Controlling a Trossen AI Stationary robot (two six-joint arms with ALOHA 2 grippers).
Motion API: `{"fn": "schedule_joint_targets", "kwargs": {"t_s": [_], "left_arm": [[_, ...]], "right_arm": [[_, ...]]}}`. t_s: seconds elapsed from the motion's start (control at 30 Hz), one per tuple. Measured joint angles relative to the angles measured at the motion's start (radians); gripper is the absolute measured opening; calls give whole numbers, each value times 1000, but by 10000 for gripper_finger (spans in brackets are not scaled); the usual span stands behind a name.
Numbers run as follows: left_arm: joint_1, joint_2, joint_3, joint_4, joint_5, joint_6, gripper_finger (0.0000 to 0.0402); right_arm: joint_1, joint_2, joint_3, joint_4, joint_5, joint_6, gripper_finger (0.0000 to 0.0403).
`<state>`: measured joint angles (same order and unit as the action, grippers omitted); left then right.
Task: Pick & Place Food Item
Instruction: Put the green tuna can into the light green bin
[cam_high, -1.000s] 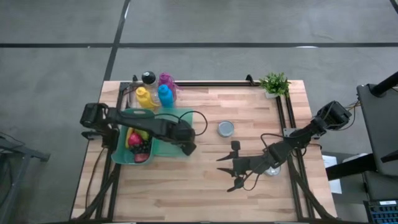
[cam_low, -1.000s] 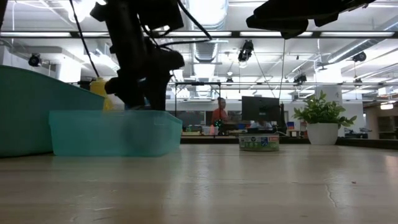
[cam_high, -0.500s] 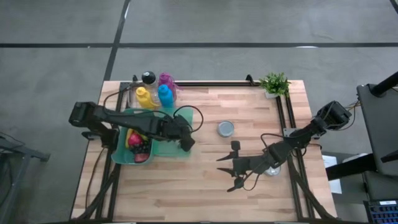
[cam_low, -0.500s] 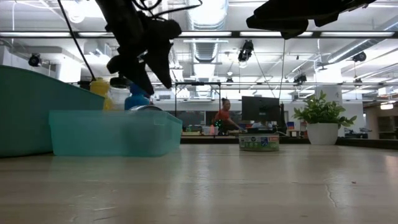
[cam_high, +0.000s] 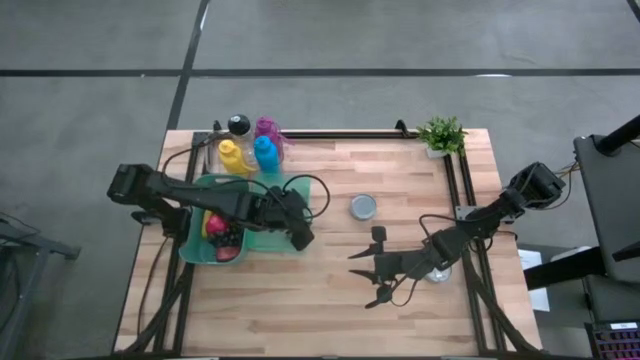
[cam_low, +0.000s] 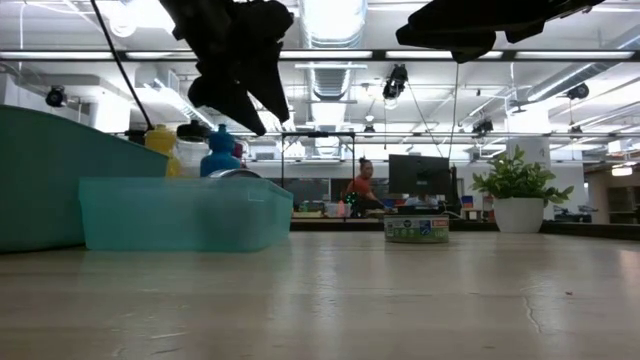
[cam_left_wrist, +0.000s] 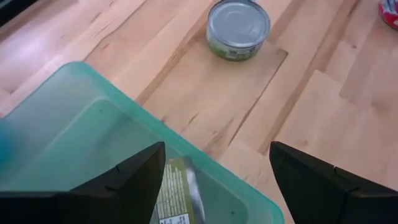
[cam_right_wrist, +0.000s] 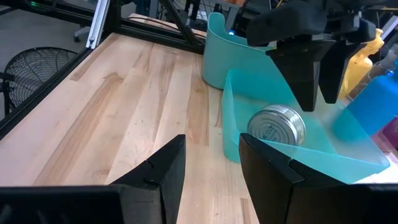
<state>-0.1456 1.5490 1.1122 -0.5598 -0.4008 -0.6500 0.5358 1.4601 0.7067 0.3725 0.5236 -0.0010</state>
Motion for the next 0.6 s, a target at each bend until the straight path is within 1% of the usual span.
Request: {"fn": "schedule_joint_targets", "kwargs": {"t_s": [0.17,0.33,0.4,0.5,0.6], "left_arm": [[-3,-3,0,68,0,49,296],[9,-27,0,143,1,158,296],[15,-34,0,161,2,171,296],[21,-37,0,172,12,179,296],[21,-39,-6,204,35,240,296]], "right_arm": [[1,0,0,0,0,0,147],[1,0,0,0,0,0,147],[1,0,0,0,0,0,147],[1,0,0,0,0,0,147],[1,0,0,0,0,0,147]]}}
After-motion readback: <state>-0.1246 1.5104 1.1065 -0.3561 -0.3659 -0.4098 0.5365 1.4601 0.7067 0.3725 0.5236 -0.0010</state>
